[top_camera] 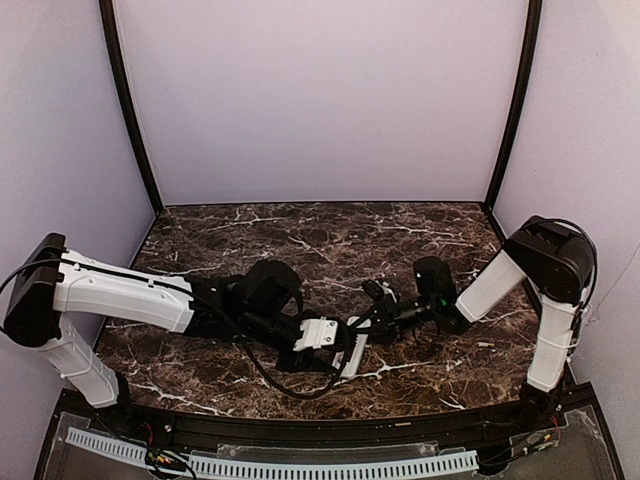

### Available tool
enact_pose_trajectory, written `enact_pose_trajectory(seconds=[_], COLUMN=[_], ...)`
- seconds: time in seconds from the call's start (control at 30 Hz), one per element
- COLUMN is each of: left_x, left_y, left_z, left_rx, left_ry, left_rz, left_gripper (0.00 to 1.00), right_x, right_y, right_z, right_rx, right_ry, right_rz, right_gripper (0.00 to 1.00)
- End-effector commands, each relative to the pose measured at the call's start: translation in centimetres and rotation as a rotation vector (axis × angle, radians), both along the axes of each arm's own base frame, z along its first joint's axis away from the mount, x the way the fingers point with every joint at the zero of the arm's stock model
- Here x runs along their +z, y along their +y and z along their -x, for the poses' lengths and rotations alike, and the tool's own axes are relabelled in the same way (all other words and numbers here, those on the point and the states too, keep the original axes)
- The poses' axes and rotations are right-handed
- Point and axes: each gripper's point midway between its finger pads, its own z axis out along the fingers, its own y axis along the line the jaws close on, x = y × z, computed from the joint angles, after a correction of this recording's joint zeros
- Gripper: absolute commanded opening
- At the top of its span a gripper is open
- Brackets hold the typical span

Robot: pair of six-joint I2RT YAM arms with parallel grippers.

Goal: Load the batteries into the remote control
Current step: Load the battery into the battery compartment.

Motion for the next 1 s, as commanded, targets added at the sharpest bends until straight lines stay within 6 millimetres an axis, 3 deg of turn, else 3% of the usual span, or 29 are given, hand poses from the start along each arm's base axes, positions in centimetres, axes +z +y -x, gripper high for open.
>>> enact_pose_trajectory(seconds=[0.0, 0.97], left_x=[-1.2, -4.0], left_y=[-0.2, -0.6], left_z=[1.0, 0.3], left_rx=[-0.089, -0.09], left_ry=[-0.039, -0.063], left_rz=[-0.05, -0.151], left_gripper=[0.37, 0.25], right_x=[0.2, 0.4], right_y=[0.8, 1.9], right_z=[1.0, 2.2], right_rx=[0.07, 0.136], right_ry=[-0.022, -0.039], right_rz=[-0.017, -0.024], right_gripper=[0.0, 0.0])
